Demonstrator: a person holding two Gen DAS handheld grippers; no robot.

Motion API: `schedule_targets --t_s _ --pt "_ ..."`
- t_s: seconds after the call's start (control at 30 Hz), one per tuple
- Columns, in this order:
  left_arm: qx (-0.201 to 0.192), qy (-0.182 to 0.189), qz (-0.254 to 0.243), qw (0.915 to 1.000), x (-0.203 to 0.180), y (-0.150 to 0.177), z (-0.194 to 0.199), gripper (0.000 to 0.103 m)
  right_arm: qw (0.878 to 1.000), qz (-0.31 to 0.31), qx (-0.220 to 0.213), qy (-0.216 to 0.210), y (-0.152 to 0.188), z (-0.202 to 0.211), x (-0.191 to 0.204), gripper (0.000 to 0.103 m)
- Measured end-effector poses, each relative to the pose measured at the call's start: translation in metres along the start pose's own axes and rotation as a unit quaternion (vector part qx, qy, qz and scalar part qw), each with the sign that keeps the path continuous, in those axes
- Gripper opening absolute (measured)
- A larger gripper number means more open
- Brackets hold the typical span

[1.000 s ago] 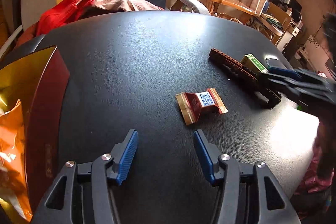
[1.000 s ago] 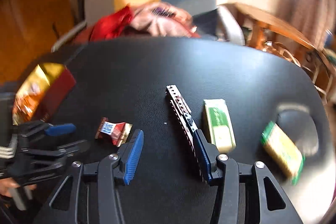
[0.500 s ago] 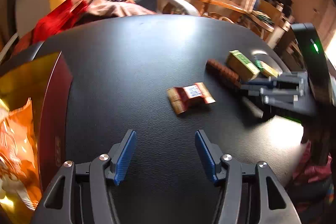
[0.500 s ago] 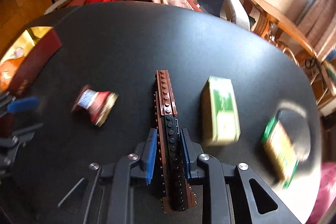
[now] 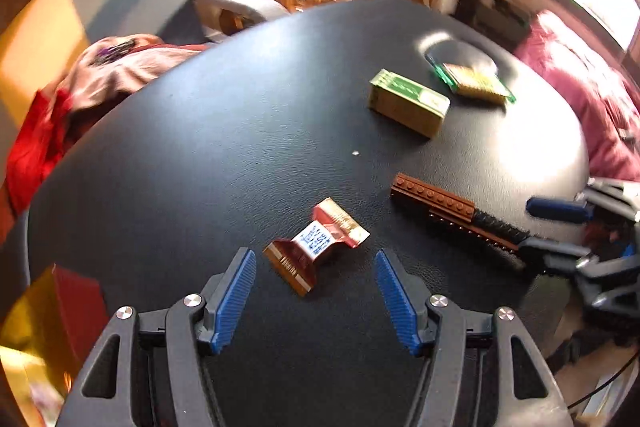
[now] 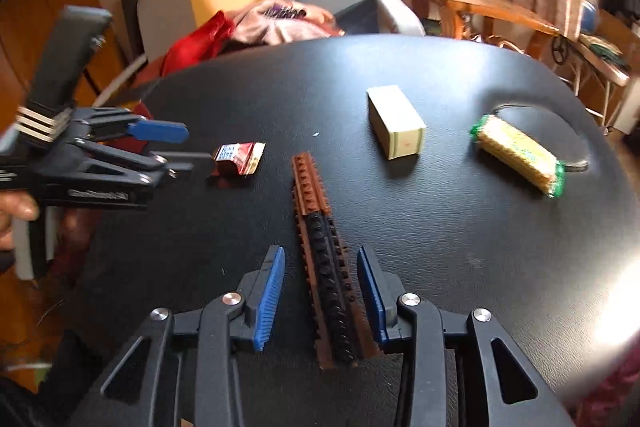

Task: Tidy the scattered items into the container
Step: 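Grasp the brown brick strip with the right gripper while the left gripper grasps the candy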

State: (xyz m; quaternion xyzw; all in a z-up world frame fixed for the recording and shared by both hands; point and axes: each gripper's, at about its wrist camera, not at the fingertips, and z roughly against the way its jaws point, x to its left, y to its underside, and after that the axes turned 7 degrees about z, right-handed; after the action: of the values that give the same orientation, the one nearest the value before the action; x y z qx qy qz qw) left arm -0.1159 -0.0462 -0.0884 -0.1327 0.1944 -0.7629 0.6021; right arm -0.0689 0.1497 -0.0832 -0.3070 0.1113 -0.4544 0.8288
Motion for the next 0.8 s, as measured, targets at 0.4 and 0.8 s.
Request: schedule_targets --t_s 0.4,0.8 --pt "0.053 0.044 -0.101 0.9925 -0.008 -0.008 -0.033 0.06 0.998 -0.053 -0.015 0.004 0.002 -0.003 -0.021 0.044" --pt "0.043 0.054 -0.011 0.9976 -0.006 0.014 -0.014 0.038 0.997 -0.071 -0.008 0.022 0.013 -0.004 -0.029 0.044"
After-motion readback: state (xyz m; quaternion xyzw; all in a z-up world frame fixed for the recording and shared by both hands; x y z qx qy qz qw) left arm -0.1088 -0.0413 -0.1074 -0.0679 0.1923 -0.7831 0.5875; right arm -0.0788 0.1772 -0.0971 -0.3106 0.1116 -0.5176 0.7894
